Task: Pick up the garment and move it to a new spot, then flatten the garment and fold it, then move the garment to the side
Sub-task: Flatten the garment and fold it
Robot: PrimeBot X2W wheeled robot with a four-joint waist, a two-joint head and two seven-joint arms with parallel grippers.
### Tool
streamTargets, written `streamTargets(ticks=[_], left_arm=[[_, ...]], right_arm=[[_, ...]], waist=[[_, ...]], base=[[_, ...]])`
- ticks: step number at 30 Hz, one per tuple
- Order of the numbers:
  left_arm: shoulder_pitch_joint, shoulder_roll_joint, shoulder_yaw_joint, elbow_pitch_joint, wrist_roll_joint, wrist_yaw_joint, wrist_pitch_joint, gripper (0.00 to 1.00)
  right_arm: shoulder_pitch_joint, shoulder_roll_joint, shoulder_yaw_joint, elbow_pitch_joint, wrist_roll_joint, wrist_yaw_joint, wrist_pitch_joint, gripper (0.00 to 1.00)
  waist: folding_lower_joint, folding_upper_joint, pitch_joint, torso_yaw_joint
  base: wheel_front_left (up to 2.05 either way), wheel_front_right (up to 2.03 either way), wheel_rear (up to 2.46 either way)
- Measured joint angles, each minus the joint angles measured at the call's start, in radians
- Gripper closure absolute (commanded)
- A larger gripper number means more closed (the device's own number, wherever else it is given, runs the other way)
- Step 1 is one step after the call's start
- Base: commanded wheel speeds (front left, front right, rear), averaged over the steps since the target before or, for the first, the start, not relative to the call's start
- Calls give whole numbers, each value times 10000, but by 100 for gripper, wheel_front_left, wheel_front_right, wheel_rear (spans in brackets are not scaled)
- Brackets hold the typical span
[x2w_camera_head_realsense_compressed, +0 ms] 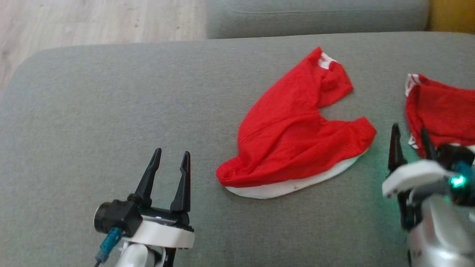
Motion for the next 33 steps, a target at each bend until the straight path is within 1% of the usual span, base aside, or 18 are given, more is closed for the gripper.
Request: streamTargets(ticks=[5, 9, 15, 20, 23, 26, 31, 33], left_arm=[[75, 0, -4, -46, 67, -46, 0, 0], [83, 0, -8, -40, 67, -61, 0, 0], [95, 0, -15, 40, 88, -134, 0, 0], [94, 2, -67, 199, 173, -184, 0, 0], [94, 8, -466, 589, 320, -295, 0, 0], [91, 121, -1122, 1166, 520, -324, 0, 0], [-60, 702, -2341, 2313, 414, -399, 2, 0], [-310, 859, -2483, 2813, 416, -399, 2, 0]], right_arm=[[1630, 90, 826, -1475, 1099, 0, -324, 0], [2450, 159, 1097, -2316, 1894, 0, -414, 0], [2716, 171, 1170, -2867, 2050, 0, -481, 0], [2696, 171, 1133, -2982, 2050, 0, -483, 0], [2695, 171, 1110, -3018, 2048, 0, -483, 0], [2695, 171, 1124, -3009, 2048, 0, -483, 0], [2662, 173, 1172, -2993, 2048, 0, -483, 0], [2637, 174, 1181, -2989, 2048, 0, -483, 0]], waist=[[0, 0, -3, -377], [0, 0, -23, -535], [0, 0, -79, -686], [0, 0, -72, -712], [0, 0, -23, -712], [1, 0, 58, -715], [1, 0, 215, -781], [1, 0, 283, -823]], base=[[0, 0, 0], [0, 0, 0], [0, 0, 0], [0, 0, 0], [0, 0, 0], [0, 0, 0], [0, 0, 0], [0, 0, 0]])
